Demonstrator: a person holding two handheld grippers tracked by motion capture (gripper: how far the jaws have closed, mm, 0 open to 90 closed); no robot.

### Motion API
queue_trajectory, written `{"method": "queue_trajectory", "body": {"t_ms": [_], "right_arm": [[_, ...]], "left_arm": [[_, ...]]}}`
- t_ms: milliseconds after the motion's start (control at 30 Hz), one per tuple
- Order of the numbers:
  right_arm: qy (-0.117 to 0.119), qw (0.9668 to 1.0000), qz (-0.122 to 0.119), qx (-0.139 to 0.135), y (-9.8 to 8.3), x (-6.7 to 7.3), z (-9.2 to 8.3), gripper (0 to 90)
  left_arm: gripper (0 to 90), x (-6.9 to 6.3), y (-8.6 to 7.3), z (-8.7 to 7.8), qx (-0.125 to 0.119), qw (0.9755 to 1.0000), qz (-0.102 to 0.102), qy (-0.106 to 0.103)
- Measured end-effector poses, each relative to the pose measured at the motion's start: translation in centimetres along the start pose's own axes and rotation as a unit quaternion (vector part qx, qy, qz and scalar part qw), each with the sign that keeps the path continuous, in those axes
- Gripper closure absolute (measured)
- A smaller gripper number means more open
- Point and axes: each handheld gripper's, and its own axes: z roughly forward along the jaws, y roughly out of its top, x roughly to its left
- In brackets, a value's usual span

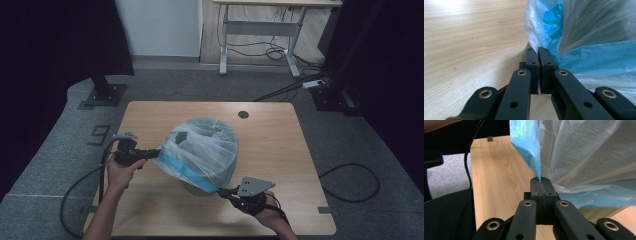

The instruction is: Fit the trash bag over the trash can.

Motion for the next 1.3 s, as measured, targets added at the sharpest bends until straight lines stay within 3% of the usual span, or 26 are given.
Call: {"method": "queue_trajectory", "body": {"t_ms": [467,767,933,1300], "right_arm": [[0.004,0.9994,0.025,0.025,-2.3,-0.5,1.0,89.0],[-0.01,0.9981,0.047,0.04,-4.1,-1.5,1.1,89.0],[-0.023,0.9952,0.086,0.04,-5.7,-2.7,0.9,89.0],[-0.046,0.9911,0.104,0.07,-6.2,-3.2,1.5,89.0]], "left_arm": [[87.0,-0.2,-0.1,0.6,0.022,0.9997,0.01,0.005],[87.0,-0.2,-0.3,1.4,0.033,0.9994,0.009,0.004],[87.0,-0.1,-0.6,2.0,0.039,0.9992,0.008,0.002],[87.0,0.4,-1.4,2.9,0.052,0.9986,-0.002,0.001]]}}
